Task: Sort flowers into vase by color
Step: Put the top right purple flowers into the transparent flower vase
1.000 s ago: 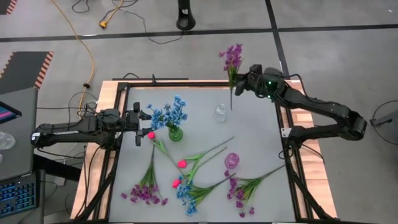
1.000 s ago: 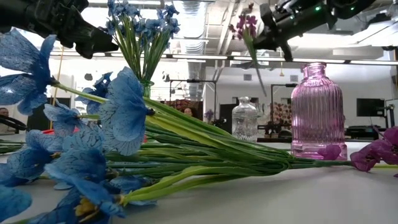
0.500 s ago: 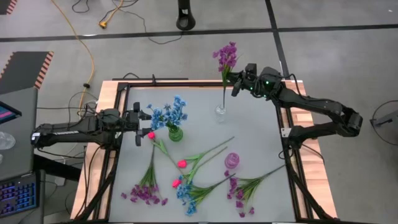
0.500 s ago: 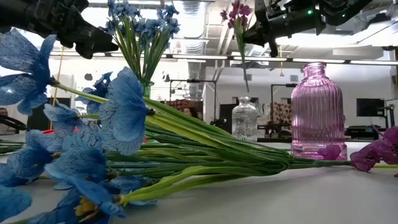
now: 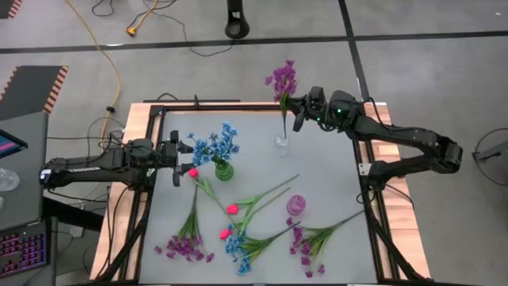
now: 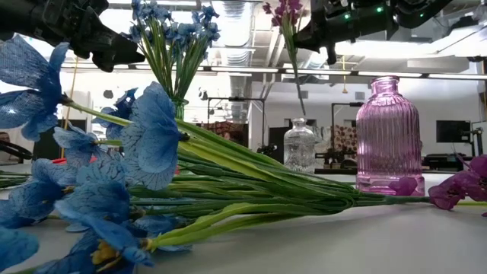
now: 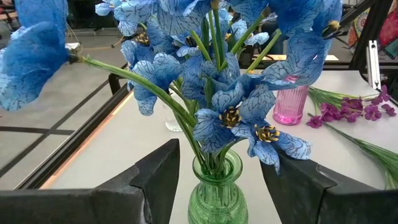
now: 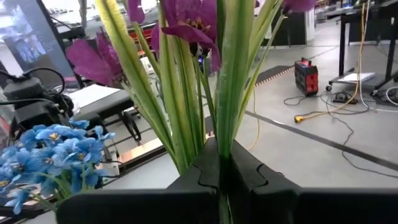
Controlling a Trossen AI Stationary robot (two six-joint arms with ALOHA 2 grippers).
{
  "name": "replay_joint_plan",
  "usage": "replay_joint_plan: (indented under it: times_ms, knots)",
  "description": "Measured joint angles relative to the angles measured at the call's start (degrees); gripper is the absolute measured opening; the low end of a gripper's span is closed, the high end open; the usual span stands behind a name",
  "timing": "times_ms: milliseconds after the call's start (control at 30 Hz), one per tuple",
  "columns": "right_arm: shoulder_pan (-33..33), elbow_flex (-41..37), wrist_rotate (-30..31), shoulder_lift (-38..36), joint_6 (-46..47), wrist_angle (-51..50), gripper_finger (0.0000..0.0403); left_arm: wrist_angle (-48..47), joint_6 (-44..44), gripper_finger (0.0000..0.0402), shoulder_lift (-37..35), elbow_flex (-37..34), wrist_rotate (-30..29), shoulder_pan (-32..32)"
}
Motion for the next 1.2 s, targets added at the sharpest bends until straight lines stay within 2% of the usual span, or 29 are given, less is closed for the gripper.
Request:
replay_joint_plan:
  times_ms: [133, 500, 933, 1200]
  knots:
    - [0.85, 0.00, 2.12, 0.00, -2.76, -0.04, 0.0035, 0.00, 0.00, 0.0209, 0.02, 0.00, 0.00, 0.02]
    - [1.48, -0.04, 2.12, 0.85, -3.53, 3.26, 0.0035, 0.00, -0.02, 0.0209, 0.02, 0.00, 0.00, 0.00]
    - [1.87, -0.04, 2.08, 8.45, -3.47, 5.66, 0.0035, -0.02, 0.00, 0.0209, 0.02, 0.00, -0.26, 0.00]
    - [1.90, -0.04, 2.06, 9.08, -3.38, 3.87, 0.0037, -0.04, 0.00, 0.0209, 0.01, 0.00, -0.24, 0.00]
